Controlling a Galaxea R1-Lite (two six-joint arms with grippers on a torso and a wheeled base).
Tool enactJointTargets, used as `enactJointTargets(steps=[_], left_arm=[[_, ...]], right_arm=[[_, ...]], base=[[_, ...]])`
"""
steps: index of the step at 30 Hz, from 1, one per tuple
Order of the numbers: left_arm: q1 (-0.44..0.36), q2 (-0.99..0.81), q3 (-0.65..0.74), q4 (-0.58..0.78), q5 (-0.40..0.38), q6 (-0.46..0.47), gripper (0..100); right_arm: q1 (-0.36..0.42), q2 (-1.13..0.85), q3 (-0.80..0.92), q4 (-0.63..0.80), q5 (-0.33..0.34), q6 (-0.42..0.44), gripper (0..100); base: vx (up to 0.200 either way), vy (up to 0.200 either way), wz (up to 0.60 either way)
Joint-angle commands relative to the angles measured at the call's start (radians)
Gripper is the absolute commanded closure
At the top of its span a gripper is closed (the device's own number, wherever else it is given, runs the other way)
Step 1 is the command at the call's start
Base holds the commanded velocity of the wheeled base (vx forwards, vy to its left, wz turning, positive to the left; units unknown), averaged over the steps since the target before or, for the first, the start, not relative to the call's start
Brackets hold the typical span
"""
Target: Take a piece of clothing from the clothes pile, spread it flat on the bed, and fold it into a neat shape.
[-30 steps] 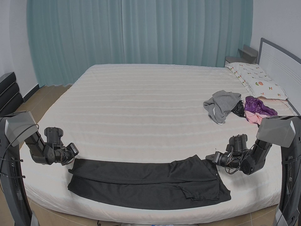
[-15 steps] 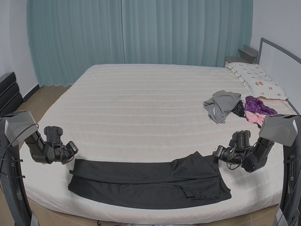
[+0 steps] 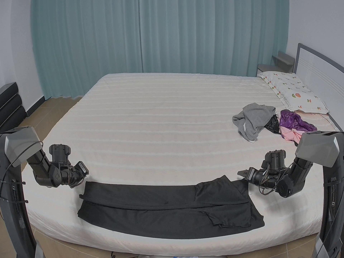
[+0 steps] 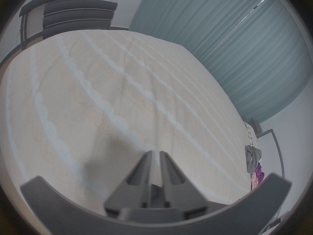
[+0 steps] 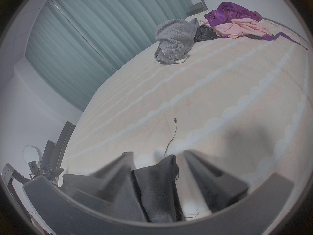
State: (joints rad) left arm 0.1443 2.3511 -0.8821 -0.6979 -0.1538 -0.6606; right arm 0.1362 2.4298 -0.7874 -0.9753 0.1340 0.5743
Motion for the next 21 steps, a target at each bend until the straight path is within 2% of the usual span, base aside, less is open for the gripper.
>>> enactJointTargets(steps=[1, 6, 9, 11, 13, 15, 16, 21], left_arm=[[0.0, -0.01, 0.009, 0.001, -0.006, 0.001, 0], [0.0, -0.021, 0.052, -0.002, -0.078, 0.015, 0], [-0.002, -0.021, 0.065, -0.006, -0.089, 0.035, 0], [-0.006, -0.018, 0.081, -0.009, -0.089, 0.072, 0], [-0.009, -0.015, 0.109, -0.009, -0.099, 0.164, 0], [-0.011, -0.009, 0.111, -0.009, -0.101, 0.199, 0], [-0.011, -0.009, 0.111, -0.009, -0.101, 0.2, 100], [-0.014, -0.006, 0.091, -0.009, -0.089, 0.2, 100]], right_arm=[[0.002, -0.005, 0.005, 0.001, 0.006, 0.003, 0], [0.002, -0.003, 0.004, 0.001, 0.006, 0.003, 0], [0.003, -0.001, 0.002, 0.001, 0.006, 0.003, 0], [0.003, 0.0, -0.001, 0.001, 0.006, 0.003, 0], [0.005, 0.002, -0.003, 0.001, 0.006, 0.004, 0], [0.005, 0.002, -0.004, 0.001, 0.006, 0.004, 0], [0.005, 0.002, -0.004, 0.001, 0.006, 0.004, 0], [0.008, 0.003, -0.003, 0.004, 0.006, 0.003, 0]], base=[[0.0, 0.0, 0.0], [0.0, 0.0, 0.0], [0.0, 0.0, 0.0], [0.0, 0.0, 0.0], [0.0, 0.0, 0.0], [0.0, 0.0, 0.0], [0.0, 0.0, 0.0], [0.0, 0.0, 0.0]])
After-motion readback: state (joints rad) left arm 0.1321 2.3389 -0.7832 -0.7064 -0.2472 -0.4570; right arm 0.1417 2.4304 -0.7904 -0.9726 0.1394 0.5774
